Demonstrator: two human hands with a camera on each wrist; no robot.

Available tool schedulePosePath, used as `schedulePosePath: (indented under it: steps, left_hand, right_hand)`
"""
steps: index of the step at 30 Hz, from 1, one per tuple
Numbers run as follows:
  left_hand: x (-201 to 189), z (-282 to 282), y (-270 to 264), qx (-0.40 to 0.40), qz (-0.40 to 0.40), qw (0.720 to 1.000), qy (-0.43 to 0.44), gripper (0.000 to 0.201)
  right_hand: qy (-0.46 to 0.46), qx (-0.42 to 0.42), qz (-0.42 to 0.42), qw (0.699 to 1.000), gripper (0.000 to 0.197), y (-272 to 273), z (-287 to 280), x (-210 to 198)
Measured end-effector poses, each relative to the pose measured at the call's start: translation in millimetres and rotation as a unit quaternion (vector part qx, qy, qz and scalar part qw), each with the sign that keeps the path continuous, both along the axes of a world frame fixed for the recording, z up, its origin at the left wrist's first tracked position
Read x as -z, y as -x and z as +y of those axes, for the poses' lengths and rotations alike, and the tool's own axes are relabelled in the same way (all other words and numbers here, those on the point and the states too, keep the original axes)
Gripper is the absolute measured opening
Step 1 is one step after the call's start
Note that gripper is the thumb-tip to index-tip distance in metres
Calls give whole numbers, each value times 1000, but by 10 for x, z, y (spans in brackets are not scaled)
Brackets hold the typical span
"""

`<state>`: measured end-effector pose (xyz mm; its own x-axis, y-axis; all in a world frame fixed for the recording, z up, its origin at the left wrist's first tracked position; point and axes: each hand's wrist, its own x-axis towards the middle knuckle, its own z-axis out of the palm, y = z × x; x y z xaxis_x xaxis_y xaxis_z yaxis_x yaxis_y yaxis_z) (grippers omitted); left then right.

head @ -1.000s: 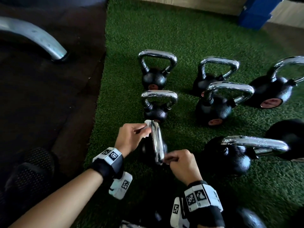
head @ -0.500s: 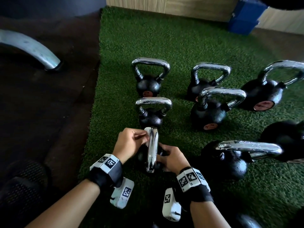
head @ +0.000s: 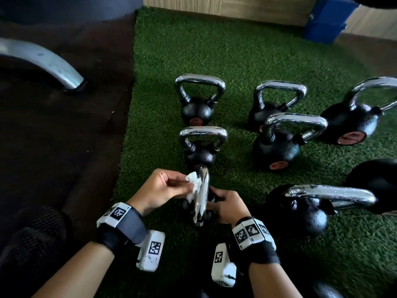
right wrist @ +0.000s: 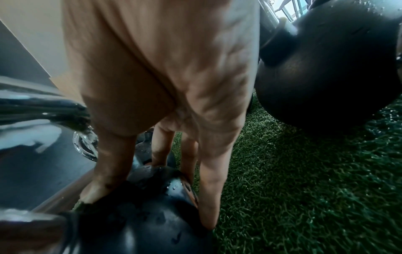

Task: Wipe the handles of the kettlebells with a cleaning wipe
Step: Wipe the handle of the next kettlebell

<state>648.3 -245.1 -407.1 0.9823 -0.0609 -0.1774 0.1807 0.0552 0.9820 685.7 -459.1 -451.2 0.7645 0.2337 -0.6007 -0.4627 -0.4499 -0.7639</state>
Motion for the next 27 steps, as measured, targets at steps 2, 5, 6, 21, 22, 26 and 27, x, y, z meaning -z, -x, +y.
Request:
schedulePosePath:
  steps: [2,5,6,21,22,26,27]
  left_hand:
    - [-39,4,28,-14,-9,1000,-4,18]
    - [-54,-39,71,-47,13,999,14,12]
    - [-61,-53,106,-34,39,998,27,10]
    - [20,-73,619,45,24,996,-72,14]
    - [42,-77,633,43,27,995,-84,15]
    - [147,-111,677,44,28,988,-144,14]
    - [164,-107,681,45,25,987,-153,11]
  right_hand:
    - [0,2,9,1000,81,-2,20,-22]
    - [3,10,4,1000,88,-13,26,-34]
    - [7,11,1,1000,89,-12,21,-33]
    - [26,7,-12,1000,99,6,8,-26]
    - [27,10,-13,999,99,4,8,-16]
    - [32,20,-19,999,80,10,4,13]
    - [38,24,-22,999,73,21,1,13]
